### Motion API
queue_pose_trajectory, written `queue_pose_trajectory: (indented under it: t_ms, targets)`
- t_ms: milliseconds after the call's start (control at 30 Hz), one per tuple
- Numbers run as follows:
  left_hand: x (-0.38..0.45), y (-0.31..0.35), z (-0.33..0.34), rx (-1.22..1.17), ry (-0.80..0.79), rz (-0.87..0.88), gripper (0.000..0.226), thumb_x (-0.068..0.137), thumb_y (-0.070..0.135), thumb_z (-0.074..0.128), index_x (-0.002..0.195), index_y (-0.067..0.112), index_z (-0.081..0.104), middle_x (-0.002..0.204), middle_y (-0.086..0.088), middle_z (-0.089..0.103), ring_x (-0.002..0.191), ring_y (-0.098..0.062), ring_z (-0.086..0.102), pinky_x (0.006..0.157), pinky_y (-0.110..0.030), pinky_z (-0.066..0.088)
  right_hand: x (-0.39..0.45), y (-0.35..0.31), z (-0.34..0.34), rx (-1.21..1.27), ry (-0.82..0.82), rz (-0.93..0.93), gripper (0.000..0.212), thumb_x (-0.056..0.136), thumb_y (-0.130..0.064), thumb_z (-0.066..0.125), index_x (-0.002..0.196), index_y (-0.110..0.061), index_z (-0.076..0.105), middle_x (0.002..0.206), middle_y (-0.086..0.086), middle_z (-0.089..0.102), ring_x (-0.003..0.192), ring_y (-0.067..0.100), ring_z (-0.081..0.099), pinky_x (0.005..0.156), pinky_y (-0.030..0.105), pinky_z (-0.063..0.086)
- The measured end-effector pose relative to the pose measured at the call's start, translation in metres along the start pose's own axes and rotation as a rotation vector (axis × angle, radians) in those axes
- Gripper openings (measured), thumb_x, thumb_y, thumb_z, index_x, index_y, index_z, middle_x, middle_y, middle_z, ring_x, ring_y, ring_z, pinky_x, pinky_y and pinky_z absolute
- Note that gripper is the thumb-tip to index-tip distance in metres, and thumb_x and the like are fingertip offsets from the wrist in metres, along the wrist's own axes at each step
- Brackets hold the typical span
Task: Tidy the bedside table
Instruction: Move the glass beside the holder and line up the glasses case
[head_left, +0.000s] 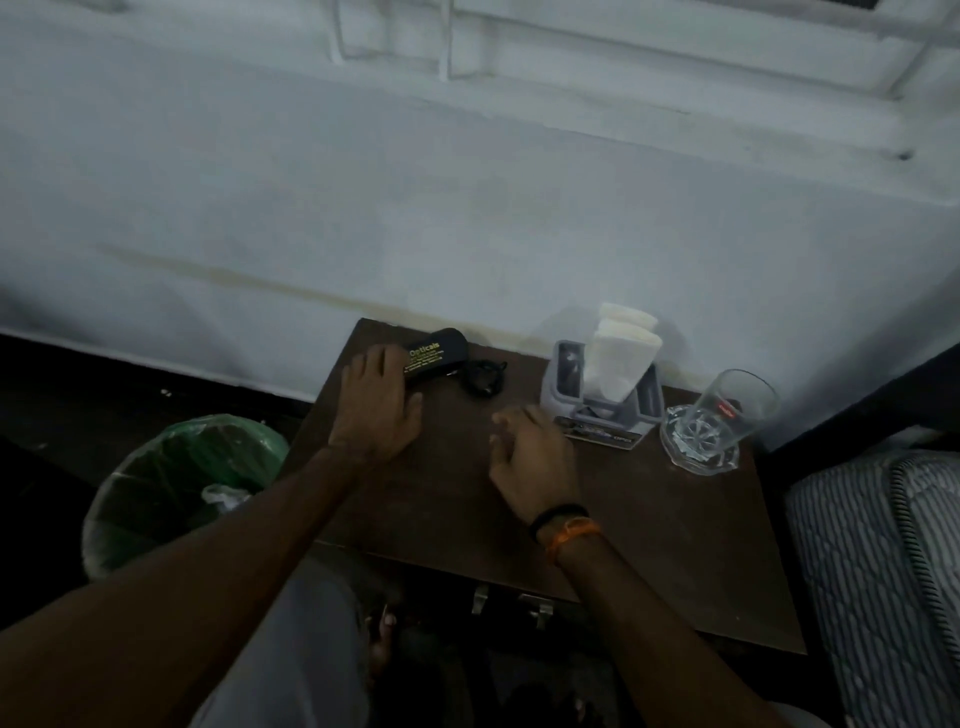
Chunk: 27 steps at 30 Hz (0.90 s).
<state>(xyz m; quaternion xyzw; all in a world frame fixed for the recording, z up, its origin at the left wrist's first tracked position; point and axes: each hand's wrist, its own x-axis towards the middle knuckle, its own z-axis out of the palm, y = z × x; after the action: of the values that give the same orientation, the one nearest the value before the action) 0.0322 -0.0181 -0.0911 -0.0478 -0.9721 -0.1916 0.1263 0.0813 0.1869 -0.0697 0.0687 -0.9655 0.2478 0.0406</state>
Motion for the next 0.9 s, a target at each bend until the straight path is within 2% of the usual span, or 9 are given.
queue_pose_trajectory:
  t_ms: [67,133,267,433,667,800,900]
  targets:
    - [0.013,-0.015,-0.006,0.009,-0.024,-0.022,0.054,0.082,0.035,0.065,0.122,0.006,0.046,0.121,-0.018,0.05,0.109,-0.034,0.049,0.094,-0.045,0.042,0.024,-0.015,0.005,-0.041,-0.048,-0.031,0.039,0.093,-0.021,0.056,0.131,-0.014,0.055,0.131,0.006,0.053,0.118,0.022,0.053,0.1,0.032,0.043]
    - [0.024,-0.023,-0.009,0.011,-0.086,-0.029,0.063,0.081,0.039,0.069,0.128,0.005,0.044,0.126,-0.019,0.049,0.115,-0.036,0.047,0.097,-0.046,0.038,0.047,-0.021,0.007,-0.096,-0.091,-0.001,0.047,0.092,-0.023,0.058,0.136,-0.01,0.048,0.137,0.009,0.049,0.127,0.026,0.046,0.106,0.035,0.038]
    - [0.037,-0.037,-0.009,-0.001,-0.175,-0.005,0.078,0.081,0.045,0.069,0.14,0.007,0.035,0.137,-0.018,0.046,0.124,-0.035,0.044,0.106,-0.046,0.032,0.093,-0.024,0.014,-0.221,-0.193,0.102,0.055,0.085,-0.031,0.064,0.132,-0.006,0.046,0.134,0.016,0.049,0.125,0.033,0.044,0.102,0.04,0.041]
    - [0.049,-0.046,-0.003,-0.008,-0.226,0.015,0.083,0.081,0.05,0.067,0.144,0.01,0.03,0.14,-0.016,0.046,0.127,-0.035,0.044,0.108,-0.046,0.03,0.124,-0.02,0.021,-0.324,-0.315,0.14,0.068,0.082,-0.049,0.066,0.132,-0.006,0.047,0.131,0.018,0.05,0.12,0.037,0.049,0.098,0.043,0.046]
    - [0.063,-0.057,-0.004,0.093,-0.316,0.135,0.073,0.081,0.049,0.067,0.139,0.013,0.041,0.137,-0.01,0.051,0.125,-0.029,0.048,0.107,-0.042,0.028,0.131,-0.024,0.024,-0.363,-0.368,0.076,0.045,0.077,-0.032,0.068,0.115,-0.009,0.059,0.116,0.015,0.062,0.106,0.035,0.059,0.083,0.04,0.052]
    - [0.068,-0.062,-0.011,0.122,-0.373,0.163,0.069,0.083,0.044,0.067,0.139,0.015,0.041,0.135,-0.01,0.053,0.123,-0.028,0.048,0.107,-0.042,0.029,0.127,-0.02,0.014,-0.425,-0.411,0.033,0.038,0.081,-0.024,0.07,0.112,-0.005,0.059,0.114,0.017,0.064,0.104,0.034,0.062,0.086,0.04,0.054]
    - [0.07,-0.065,-0.015,0.114,-0.414,0.167,0.07,0.083,0.037,0.068,0.142,0.016,0.038,0.139,-0.01,0.05,0.126,-0.029,0.046,0.108,-0.042,0.028,0.126,-0.016,0.008,-0.503,-0.461,-0.006,0.038,0.083,-0.019,0.071,0.117,-0.005,0.059,0.121,0.017,0.062,0.11,0.034,0.06,0.091,0.041,0.053]
